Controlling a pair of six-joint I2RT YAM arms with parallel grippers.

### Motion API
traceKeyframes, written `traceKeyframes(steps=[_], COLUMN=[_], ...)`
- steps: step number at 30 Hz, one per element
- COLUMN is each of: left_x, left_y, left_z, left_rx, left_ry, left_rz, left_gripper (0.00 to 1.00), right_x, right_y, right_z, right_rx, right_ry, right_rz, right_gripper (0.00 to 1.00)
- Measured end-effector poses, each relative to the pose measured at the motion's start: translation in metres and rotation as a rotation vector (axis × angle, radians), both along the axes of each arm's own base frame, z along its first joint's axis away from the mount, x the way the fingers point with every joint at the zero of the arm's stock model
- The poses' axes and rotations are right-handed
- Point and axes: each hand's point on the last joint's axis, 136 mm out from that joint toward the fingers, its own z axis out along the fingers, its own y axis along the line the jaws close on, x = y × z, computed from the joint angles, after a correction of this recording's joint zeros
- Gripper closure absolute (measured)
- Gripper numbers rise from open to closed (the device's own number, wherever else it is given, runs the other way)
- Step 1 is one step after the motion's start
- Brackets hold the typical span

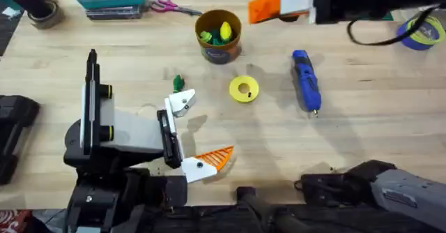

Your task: Pick up the gripper from the table and insert it into the empty holder that is missing its gripper. Then pick up a screw, insert it into the mounting hole, and use the screwdriver to tighten it. Finally, clean up the table by picking up the vegetable and placing it into the bucket.

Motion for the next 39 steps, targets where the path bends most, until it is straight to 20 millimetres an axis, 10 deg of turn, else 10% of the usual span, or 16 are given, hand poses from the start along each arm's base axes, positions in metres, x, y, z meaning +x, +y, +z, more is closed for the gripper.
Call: traceKeyframes(steps=[19, 39], left_x=[0.000, 0.000], left_y=[0.000, 0.000], left_z=[0.000, 0.000], left_rx=[0.000, 0.000], left_ry=[0.000, 0.000], left_rz=[0.000, 0.000], left_gripper=[0.015, 0.015], right_x=[-0.011, -0.059], right_y=[0.037, 0.044], right_z=[-0.015, -0.055], right_rx=[0.625, 0.722], right_ry=[0.015, 0.355], right_rz=[0.268, 0.422], right_gripper=[0.992, 0.992])
